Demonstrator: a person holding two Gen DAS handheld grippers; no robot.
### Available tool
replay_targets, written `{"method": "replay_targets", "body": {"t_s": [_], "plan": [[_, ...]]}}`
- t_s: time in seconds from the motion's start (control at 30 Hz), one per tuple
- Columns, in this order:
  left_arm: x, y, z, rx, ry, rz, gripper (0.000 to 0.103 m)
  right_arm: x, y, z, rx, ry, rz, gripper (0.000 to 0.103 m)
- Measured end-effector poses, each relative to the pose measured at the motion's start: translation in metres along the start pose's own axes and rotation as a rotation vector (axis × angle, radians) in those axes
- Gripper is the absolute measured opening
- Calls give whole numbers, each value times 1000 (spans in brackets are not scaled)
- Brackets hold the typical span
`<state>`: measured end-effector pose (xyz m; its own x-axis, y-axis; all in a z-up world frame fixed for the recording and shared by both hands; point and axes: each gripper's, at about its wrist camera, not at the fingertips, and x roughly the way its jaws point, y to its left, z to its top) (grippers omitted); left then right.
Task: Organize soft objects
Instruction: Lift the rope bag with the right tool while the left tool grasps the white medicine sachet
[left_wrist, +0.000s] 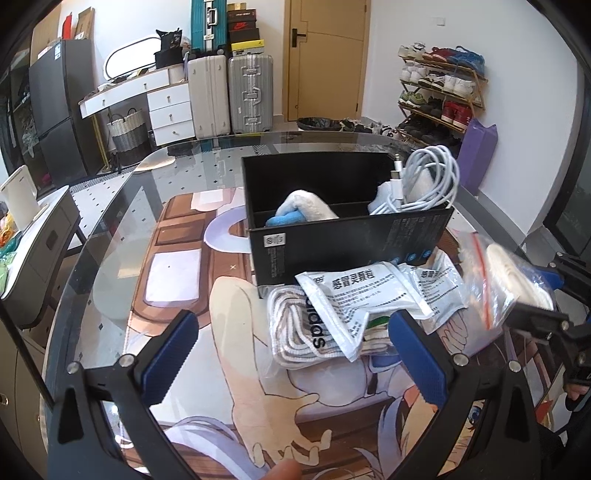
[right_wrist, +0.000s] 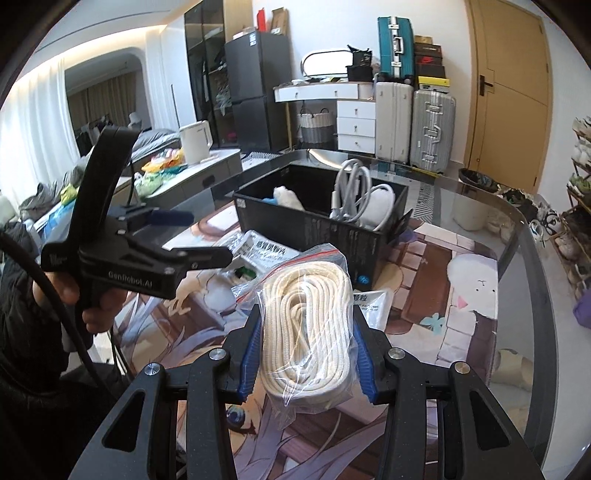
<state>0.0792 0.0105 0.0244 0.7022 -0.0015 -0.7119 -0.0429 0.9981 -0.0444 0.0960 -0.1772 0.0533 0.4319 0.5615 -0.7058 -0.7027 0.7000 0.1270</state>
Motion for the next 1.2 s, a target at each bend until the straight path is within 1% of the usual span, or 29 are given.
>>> {"method": "replay_targets", "body": {"t_s": [0.3, 0.47, 0.53, 0.63, 0.73, 0.97, 1.07, 1.2], "plan": [[14, 18, -1, -85, 42, 29, 103, -1, -8, 1, 34, -9, -4, 44], [14, 25, 2, -125, 34, 18, 103, -1, -9, 0, 39, -7, -7, 44], [11, 22, 4, -118, 26, 6, 103, -2, -10, 0, 41, -8, -6, 44], [7, 10, 5, -74, 15, 1, 103, -3, -11, -1, 45, -8, -11, 44], [9, -1, 5, -48, 31, -18, 103, -5, -16, -2, 63, -12, -22, 44], [11, -16, 10, -45, 44, -52, 103, -9, -22, -2, 82, -20, -37, 44], [14, -24, 11, -39, 61, -66, 103, -8, -23, -2, 85, -19, -36, 44], [17, -39, 7, 0, 75, -73, 103, -8, -25, -2, 86, -20, -37, 44]]}}
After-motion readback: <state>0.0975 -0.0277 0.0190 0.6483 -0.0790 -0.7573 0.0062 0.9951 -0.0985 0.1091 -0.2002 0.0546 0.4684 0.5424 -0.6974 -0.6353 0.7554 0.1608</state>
